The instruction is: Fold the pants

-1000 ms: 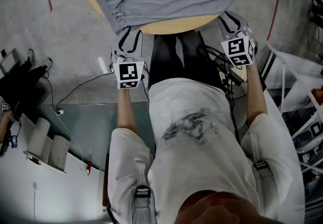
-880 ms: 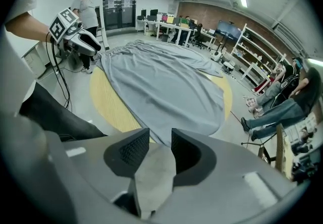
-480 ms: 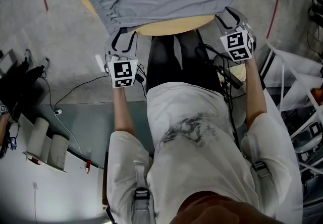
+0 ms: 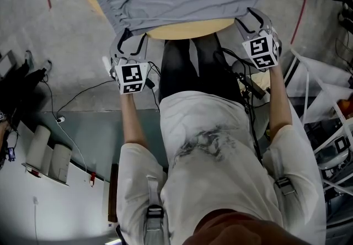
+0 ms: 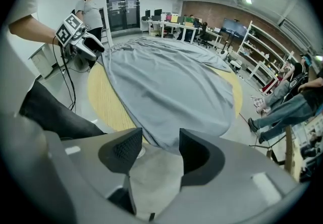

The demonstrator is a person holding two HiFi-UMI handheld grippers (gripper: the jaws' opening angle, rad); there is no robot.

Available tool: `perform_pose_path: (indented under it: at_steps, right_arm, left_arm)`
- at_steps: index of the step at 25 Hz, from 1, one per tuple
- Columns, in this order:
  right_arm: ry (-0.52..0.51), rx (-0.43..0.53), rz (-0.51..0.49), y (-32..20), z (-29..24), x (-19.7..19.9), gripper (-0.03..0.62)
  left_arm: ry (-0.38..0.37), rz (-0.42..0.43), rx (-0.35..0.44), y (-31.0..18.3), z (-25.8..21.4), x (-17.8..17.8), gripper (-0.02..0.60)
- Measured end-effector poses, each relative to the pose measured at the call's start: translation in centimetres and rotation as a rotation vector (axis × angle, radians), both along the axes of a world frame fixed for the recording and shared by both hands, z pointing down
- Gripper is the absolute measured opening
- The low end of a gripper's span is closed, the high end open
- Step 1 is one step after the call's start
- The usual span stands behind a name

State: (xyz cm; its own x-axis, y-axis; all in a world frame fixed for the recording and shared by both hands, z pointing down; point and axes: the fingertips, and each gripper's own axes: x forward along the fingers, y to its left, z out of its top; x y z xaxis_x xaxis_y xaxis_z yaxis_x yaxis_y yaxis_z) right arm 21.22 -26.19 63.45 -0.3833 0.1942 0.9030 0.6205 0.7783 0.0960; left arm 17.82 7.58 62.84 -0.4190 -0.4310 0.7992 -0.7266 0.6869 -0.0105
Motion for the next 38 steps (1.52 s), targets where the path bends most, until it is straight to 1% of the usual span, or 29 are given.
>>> perform_pose_path:
  at_steps: [4,16,20,21,22,23,26,28,29,30,31,33,38]
  right_arm:
    - [0.009,-0.010,-0.021,0.2,0.2,-0.1,0.250]
    - [0.021,-0.065,-0.045,0.4,0.3,-0.9,0.251]
    - [0.036,-0.114,-0.042,0.5,0.3,-1.0,0.216]
    - [0.036,-0.127,-0.035,0.4,0.3,-1.1,0.199]
    - [0.033,-0.138,-0.025,0.2,0.3,-1.2,0.165]
    - [0.029,-0.146,-0.018,0.0,0.2,-1.4,0.146]
    - [0.022,-0.145,-0.027,-0.6,0.1,-1.9,0.080]
    - [0.016,-0.126,-0.057,-0.7,0.2,-2.2,0.025]
    - [0.017,-0.119,-0.069,-0.7,0.2,-2.4,0.023]
    - [0.020,-0.116,-0.078,-0.7,0.1,-2.5,0.023]
    - [0.022,-0.116,-0.083,-0.7,0.1,-2.5,0.021]
    - [0.020,-0.118,-0.095,-0.7,-0.1,-2.7,0.020]
    - [0.003,-0.126,-0.122,-0.7,-0.9,-3.3,0.020]
  left_arm:
    - [0.026,-0.012,-0.019,0.3,1.5,0.4,0.272]
    - [0.054,-0.098,0.017,0.6,1.4,-0.4,0.261]
    - [0.055,-0.116,0.017,0.6,1.4,-0.4,0.253]
    - [0.056,-0.121,0.017,0.5,1.4,-0.5,0.249]
    - [0.056,-0.126,0.015,0.5,1.4,-0.5,0.245]
    - [0.056,-0.130,0.013,0.4,1.3,-0.5,0.241]
    - [0.052,-0.149,0.002,0.4,1.2,-0.5,0.209]
    - [0.042,-0.165,-0.012,0.5,1.1,-0.6,0.166]
    - [0.034,-0.172,-0.022,0.5,1.0,-0.6,0.143]
    - [0.023,-0.179,-0.032,0.5,0.9,-0.6,0.103]
    - [0.013,-0.185,-0.040,0.5,0.7,-0.6,0.046]
    - [0.011,-0.204,-0.037,0.4,0.4,-0.6,0.031]
    - [0.015,-0.257,-0.005,0.4,-0.7,-0.4,0.026]
